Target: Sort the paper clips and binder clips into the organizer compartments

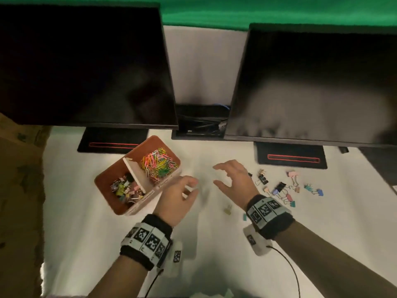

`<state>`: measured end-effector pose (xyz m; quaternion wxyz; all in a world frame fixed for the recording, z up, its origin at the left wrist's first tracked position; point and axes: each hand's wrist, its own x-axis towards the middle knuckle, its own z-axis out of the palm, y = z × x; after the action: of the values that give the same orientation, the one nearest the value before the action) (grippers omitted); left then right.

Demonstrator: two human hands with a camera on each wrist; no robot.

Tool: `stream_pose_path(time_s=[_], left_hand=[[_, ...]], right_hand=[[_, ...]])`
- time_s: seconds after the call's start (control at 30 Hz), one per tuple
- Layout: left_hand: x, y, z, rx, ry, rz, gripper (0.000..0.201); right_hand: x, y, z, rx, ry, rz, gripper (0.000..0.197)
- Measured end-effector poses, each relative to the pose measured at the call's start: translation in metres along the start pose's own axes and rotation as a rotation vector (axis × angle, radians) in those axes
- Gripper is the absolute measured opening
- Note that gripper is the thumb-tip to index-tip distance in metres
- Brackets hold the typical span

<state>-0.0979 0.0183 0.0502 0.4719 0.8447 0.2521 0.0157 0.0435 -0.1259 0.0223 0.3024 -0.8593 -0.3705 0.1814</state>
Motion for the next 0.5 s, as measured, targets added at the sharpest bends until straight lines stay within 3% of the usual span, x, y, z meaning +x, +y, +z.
stream_pose_path(time_s=[0.13, 0.27, 0.37, 0.5], left_hand=[[0.016, 0.009, 0.069, 0.127, -0.243, 0.003, 0.029], [0.022, 0.008, 0.112, 0.317, -0.352, -0.046, 0.037], [0.026, 0.001, 0.123, 0.388, -0.356, -0.042, 0.026], [0.032, -0.009, 0.119, 0.372, -0.359, -0.063, 0.016]], right_hand=[[-0.02, 0.059, -0.036, -0.13, 0.059, 0.269, 0.054], [-0.021, 0.092, -0.048, -0.221, -0.064, 0.433, 0.074], [-0.013, 0.101, -0.044, -0.189, -0.167, 0.481, 0.076], [-0.003, 0.1, -0.035, -0.215, -0.24, 0.421, 0.067]])
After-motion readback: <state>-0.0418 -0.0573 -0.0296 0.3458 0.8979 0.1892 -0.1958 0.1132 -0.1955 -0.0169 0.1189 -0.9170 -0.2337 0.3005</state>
